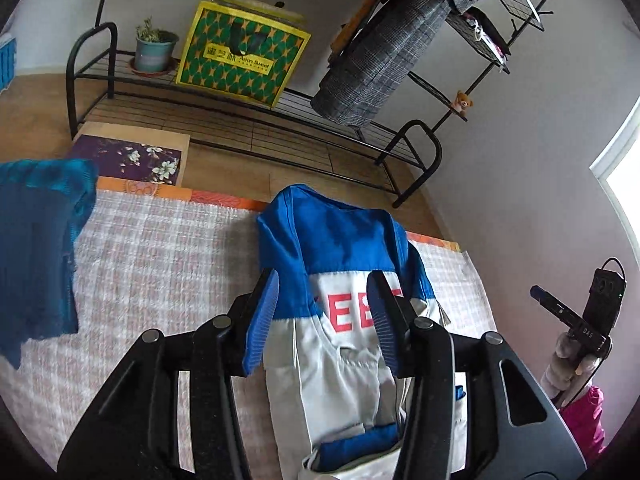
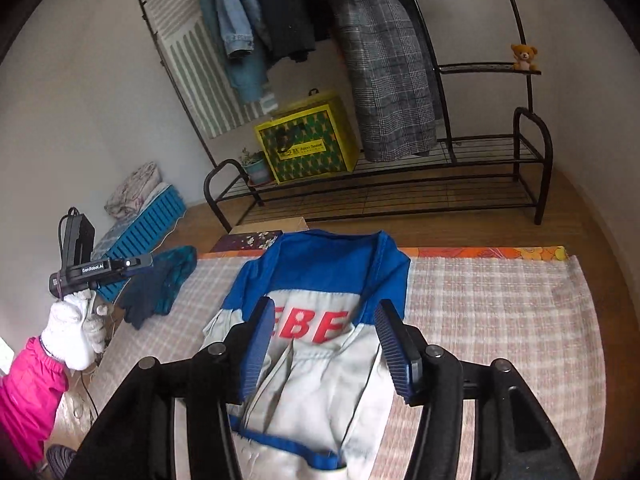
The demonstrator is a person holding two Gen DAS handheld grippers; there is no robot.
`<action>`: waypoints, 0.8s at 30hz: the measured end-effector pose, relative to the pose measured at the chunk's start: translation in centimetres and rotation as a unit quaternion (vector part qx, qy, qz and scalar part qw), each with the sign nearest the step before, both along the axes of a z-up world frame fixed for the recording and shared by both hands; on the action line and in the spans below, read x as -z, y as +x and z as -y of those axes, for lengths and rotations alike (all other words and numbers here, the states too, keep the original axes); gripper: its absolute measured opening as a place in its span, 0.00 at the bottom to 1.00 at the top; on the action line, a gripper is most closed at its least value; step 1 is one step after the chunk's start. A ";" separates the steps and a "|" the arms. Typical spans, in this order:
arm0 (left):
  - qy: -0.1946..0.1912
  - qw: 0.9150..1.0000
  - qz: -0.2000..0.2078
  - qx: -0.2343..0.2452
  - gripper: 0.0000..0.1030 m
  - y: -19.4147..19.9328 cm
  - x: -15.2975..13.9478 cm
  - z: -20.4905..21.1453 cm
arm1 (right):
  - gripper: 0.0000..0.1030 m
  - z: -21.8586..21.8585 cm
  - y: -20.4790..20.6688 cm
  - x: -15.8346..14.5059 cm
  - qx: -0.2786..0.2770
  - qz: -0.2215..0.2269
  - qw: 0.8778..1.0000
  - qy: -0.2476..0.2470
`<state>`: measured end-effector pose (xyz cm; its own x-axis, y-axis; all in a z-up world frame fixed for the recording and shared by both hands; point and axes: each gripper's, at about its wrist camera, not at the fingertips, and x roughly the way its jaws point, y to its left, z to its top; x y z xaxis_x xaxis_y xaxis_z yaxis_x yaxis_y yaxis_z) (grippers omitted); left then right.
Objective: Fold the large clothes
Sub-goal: 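Move both tools to the blue collar and grasp it, then lift the blue collar with both tools and fold it over toward the hem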
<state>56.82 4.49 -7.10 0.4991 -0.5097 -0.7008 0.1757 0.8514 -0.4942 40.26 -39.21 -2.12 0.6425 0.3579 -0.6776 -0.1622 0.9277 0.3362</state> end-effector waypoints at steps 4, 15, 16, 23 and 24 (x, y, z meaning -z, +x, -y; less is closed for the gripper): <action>-0.012 0.999 -0.033 0.011 0.45 6.1 4.1 1.9 | 0.59 0.3 6.7 4.8 0.009 -0.032 0.999 0.014; -0.020 0.996 -0.088 0.017 0.45 17.8 13.1 6.7 | 0.60 1.9 18.4 15.8 0.049 -0.093 0.994 0.036; -0.018 0.996 -0.089 0.022 0.45 18.4 13.6 7.0 | 0.60 2.0 19.1 16.3 0.050 -0.097 0.993 0.041; 0.037 0.994 -0.091 0.042 0.45 20.1 15.8 10.2 | 0.56 0.7 22.0 18.7 0.030 -0.121 0.992 0.033; 0.044 0.995 -0.084 0.039 0.45 20.1 15.9 10.4 | 0.55 0.3 22.1 18.7 0.024 -0.119 0.992 0.024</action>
